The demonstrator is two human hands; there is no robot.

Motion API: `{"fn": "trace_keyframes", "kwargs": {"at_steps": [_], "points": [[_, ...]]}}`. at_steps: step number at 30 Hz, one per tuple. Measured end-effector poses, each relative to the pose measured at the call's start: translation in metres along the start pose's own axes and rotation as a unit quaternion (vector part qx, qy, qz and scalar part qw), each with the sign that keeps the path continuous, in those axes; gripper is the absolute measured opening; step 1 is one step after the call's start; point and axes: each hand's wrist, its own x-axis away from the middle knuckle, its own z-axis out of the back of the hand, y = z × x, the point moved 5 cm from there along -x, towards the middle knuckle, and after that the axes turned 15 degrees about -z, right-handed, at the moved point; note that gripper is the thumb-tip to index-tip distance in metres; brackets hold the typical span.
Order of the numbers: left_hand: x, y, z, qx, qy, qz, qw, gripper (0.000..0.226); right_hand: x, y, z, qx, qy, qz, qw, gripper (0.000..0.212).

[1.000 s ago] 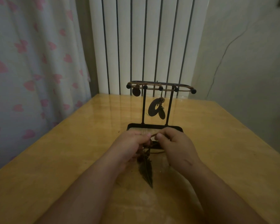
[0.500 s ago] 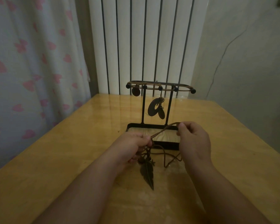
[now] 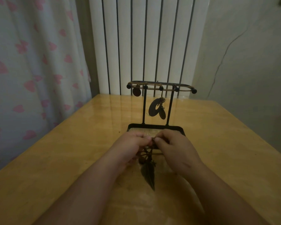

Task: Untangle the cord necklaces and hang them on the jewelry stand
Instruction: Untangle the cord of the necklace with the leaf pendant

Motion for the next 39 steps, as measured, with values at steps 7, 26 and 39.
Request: {"fn": "trace_keyframes", "kwargs": {"at_steps": [7,26,39], "points": [[-0.003,-0.009,0.001,0.026,0.017,0.012,0.999,0.022,0.003,-0.004,0.004,-0.191,-0.058,-0.037,0.979,0.022],[-0.006,-0.004,0.022,0.008,0.033,0.009,0.999,0.022,0.0,0.012,0.031,-0.411,0.067,-0.102,0.903,0.026],[-0.002,0.011,0.027,-0.16,0.091,-0.107,0.977,0.018,-0.005,0.008,0.03,-0.319,0.066,-0.036,0.945,0.027]]}}
